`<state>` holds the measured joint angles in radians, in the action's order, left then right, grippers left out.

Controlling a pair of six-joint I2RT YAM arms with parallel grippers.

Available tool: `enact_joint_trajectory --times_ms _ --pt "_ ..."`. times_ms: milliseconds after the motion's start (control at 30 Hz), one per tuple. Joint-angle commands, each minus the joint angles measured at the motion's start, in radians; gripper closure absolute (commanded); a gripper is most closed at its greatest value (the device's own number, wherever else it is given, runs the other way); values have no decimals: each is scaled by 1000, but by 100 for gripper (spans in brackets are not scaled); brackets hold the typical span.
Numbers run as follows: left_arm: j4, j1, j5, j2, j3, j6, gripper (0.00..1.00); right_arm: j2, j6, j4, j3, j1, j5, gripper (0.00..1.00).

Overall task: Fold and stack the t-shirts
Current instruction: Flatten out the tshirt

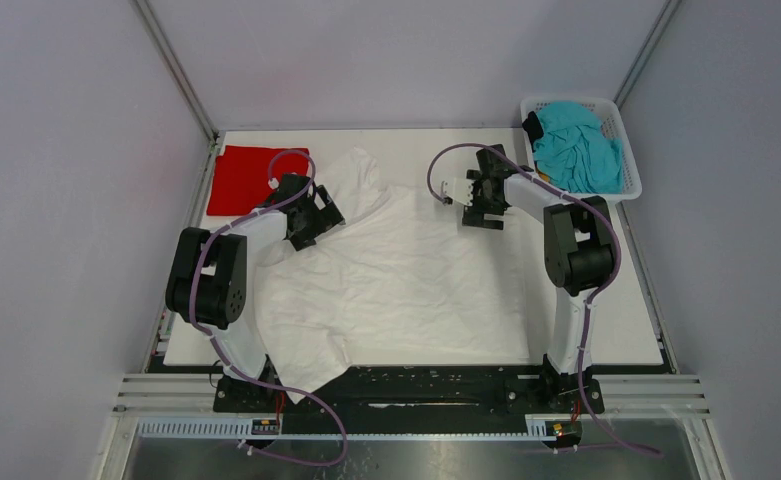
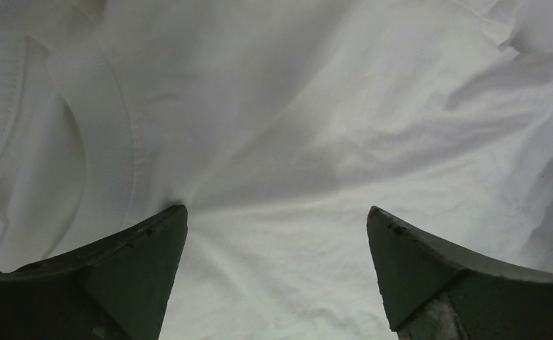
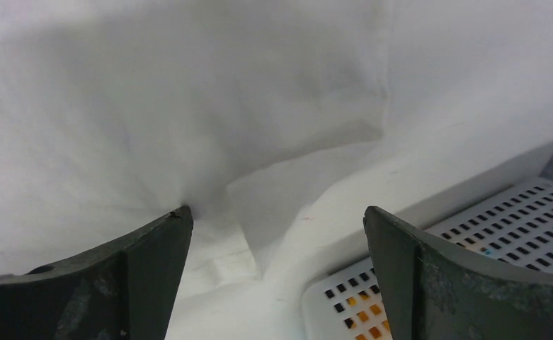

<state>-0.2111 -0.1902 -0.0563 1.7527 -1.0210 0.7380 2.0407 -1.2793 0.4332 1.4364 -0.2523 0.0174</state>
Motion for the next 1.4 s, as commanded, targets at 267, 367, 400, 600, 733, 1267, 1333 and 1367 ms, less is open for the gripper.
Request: enact_joint_trajectory --times_ms 267,367,400,600,733,1267,1333,1367 --pt "-71 -1 -19 14 10 -2 1 126 90 -371 142 59 148 1" --pt "-68 -2 -20 10 13 -2 1 163 223 -462 240 76 200 0" --pt "-68 -2 -18 7 14 -2 1 177 272 -477 277 81 218 1" --pt "-68 -2 -8 -20 26 -2 1 196 462 -509 404 101 248 1" --pt "-67 -7 -8 -41 29 0 1 146 521 -424 393 100 194 0" --pt "-55 -91 84 -112 -13 50 1 -443 1833 -255 -127 41 -80 0" --pt "-52 -101 80 -117 -3 52 1 -500 1872 -259 -268 8 -114 1" --pt "-53 -106 78 -119 5 53 1 -519 1862 -238 -310 -13 -121 1"
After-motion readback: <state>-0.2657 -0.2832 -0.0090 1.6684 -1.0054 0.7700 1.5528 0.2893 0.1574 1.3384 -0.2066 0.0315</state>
